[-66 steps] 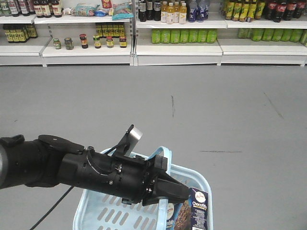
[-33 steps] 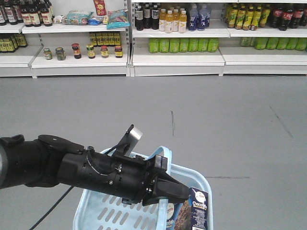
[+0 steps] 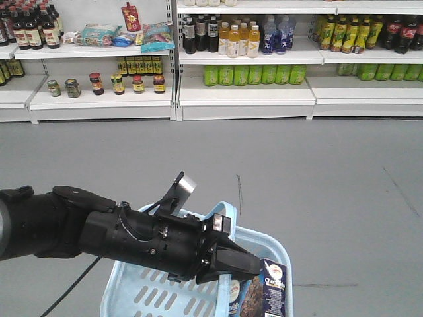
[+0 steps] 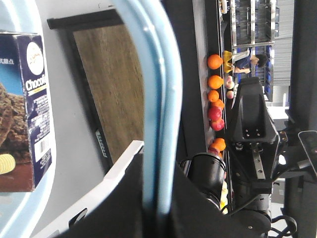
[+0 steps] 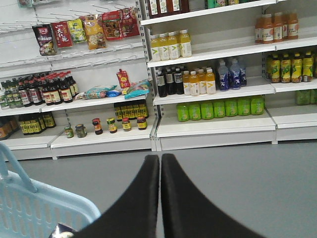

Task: Left arm holds basket, right arm returns cookies
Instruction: 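Hold the basket with the left gripper while driving toward the drink shelves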

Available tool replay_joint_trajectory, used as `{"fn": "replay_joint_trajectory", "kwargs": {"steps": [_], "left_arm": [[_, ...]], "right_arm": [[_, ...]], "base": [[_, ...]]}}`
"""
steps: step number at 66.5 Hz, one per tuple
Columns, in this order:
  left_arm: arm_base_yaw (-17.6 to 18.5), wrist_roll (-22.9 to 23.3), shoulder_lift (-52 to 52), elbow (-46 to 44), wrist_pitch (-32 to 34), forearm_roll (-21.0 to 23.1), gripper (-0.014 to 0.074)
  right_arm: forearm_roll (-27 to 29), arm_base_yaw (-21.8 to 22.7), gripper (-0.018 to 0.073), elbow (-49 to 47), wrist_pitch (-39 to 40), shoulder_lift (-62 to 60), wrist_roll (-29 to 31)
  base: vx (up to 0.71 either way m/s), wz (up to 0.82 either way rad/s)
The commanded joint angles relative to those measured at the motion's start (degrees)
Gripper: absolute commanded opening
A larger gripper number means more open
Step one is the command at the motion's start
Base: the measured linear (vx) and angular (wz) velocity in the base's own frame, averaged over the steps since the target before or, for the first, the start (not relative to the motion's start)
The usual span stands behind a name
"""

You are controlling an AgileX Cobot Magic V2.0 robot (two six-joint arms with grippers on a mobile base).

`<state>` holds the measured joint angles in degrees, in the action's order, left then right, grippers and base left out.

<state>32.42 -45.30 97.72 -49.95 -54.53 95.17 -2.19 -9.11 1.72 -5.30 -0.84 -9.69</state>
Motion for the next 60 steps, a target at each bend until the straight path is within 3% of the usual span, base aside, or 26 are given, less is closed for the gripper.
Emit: {"fn": "replay_joint_trajectory", "kwargs": {"steps": [1,60], "left_arm": [[0.2,-0.1,-2.8,-1.5,-4.1,4.1,-0.0007],[0.2,-0.1,-2.8,-1.5,-4.1,4.2,-0.0007]], "right_arm": [[-0.1,0.2,-0.0008,-0.1,4.4,-0.4,0.3],[-0.1,0.2,-0.0008,-0.1,4.4,-0.4,0.3]], "base": [[0.38,-0.02],[0.4,0.0]]}}
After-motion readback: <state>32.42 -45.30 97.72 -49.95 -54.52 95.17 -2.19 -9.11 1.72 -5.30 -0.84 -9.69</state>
